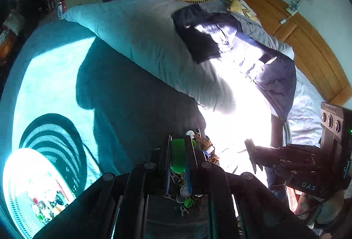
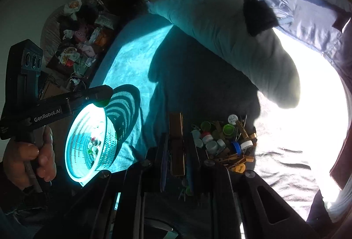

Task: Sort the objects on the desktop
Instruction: 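Carry the green cap and the clothespin over the teal basket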

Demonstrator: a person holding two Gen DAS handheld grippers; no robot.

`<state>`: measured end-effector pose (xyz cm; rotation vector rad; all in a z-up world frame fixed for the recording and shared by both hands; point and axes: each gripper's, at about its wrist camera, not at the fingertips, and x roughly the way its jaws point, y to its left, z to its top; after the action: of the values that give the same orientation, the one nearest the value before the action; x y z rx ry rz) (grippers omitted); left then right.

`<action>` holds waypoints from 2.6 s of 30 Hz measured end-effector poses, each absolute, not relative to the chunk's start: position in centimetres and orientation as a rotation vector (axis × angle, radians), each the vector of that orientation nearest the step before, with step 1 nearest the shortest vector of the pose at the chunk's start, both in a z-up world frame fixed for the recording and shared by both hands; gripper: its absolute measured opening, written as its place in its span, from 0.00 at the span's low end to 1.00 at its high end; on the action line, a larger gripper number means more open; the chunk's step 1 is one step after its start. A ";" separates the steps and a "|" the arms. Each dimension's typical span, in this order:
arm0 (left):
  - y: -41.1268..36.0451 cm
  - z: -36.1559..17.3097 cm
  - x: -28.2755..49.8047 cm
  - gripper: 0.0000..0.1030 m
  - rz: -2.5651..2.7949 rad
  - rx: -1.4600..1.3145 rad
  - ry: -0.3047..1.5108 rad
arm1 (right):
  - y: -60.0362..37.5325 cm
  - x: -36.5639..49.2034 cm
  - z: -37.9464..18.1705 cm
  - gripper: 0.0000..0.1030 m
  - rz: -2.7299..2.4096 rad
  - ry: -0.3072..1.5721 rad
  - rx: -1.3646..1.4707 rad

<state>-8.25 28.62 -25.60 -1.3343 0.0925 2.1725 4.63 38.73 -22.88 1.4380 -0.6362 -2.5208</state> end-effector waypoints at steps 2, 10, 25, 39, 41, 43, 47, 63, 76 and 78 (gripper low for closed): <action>25.4 -23.1 -7.7 0.11 2.220 -1.306 0.079 | 37.0 4.0 -20.6 0.15 -2.520 -0.582 1.392; 14.7 -14.4 -6.2 0.11 2.369 -1.212 0.028 | 30.5 1.8 -11.8 0.15 -2.529 -0.430 1.192; 2.1 -10.8 -5.9 0.11 2.556 -1.209 -0.058 | 18.0 -0.9 -6.6 0.15 -2.415 -0.294 1.069; -9.9 -11.7 -6.5 0.11 2.677 -1.294 -0.182 | 7.8 -3.8 -6.0 0.15 -2.279 -0.142 1.056; -11.1 -11.9 -6.6 0.11 2.679 -1.310 -0.195 | 6.7 -4.3 -6.4 0.15 -2.262 -0.126 1.067; -12.0 -12.3 -6.7 0.11 2.668 -1.335 -0.199 | 5.6 -4.9 -6.8 0.15 -2.242 -0.110 1.081; -13.2 -13.5 -7.0 0.11 2.626 -1.402 -0.188 | 3.4 -5.9 -8.0 0.15 -2.194 -0.077 1.130; -15.1 -21.4 -9.3 0.11 2.488 -1.661 -0.162 | -1.3 -9.7 -13.7 0.15 -2.069 -0.028 1.338; -16.0 -27.9 -10.1 0.11 2.385 -1.837 -0.155 | -3.3 -11.7 -18.5 0.16 -1.987 -0.018 1.480; -15.9 -28.3 -10.4 0.11 2.379 -1.843 -0.157 | -3.4 -11.9 -18.7 0.16 -1.983 -0.019 1.487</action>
<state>-10.38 -15.92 -28.27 -1.8426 -0.1569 2.3788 -11.92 -3.41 -18.71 1.4865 -0.0191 -1.9834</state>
